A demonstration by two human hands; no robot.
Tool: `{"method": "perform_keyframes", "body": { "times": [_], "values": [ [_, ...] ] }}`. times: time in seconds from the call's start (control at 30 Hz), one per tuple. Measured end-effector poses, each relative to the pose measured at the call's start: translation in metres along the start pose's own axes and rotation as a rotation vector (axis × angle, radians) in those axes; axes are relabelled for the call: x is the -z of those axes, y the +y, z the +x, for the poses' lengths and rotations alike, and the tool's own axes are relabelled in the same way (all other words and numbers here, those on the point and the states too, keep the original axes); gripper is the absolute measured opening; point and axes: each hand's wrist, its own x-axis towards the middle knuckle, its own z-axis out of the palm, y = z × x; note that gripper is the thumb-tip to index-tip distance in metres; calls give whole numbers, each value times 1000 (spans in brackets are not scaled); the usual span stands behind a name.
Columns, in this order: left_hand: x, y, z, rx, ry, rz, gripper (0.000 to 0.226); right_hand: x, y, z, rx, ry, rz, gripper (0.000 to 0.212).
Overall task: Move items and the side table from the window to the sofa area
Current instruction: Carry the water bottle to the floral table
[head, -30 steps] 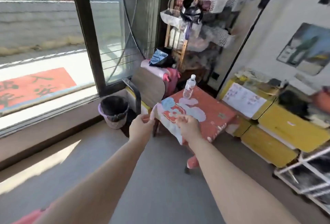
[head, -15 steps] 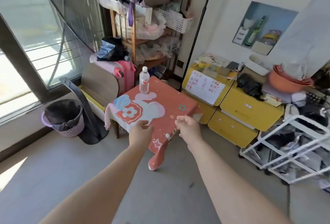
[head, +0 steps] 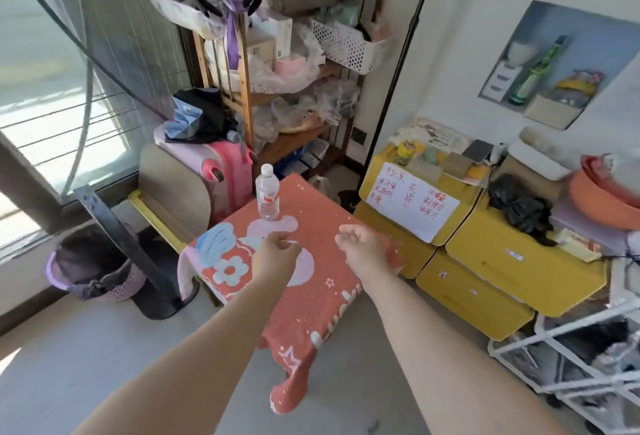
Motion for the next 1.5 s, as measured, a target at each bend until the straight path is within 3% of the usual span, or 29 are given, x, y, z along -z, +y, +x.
{"method": "perform_keyframes", "body": {
  "times": [0.3, 0.57, 0.83, 1.13, 1.5],
  "values": [
    [-45, 25, 84, 99, 119, 2, 43, 14, -14, 122, 26, -160, -41, 31],
    [-88, 46, 128, 281, 395, -122, 41, 33, -27, 229, 109, -418, -167, 32],
    [-102, 40, 154, 367, 567, -198, 42, 14, -29, 286, 171, -569, -306, 31],
    [-96, -6, 222, 433, 596, -239, 48, -66, -11, 340, 204, -646, -431, 51],
    [-107, -88, 330, 360, 550, -188, 82, -159, 38, 414, 365, -738, -405, 89]
  ]
}}
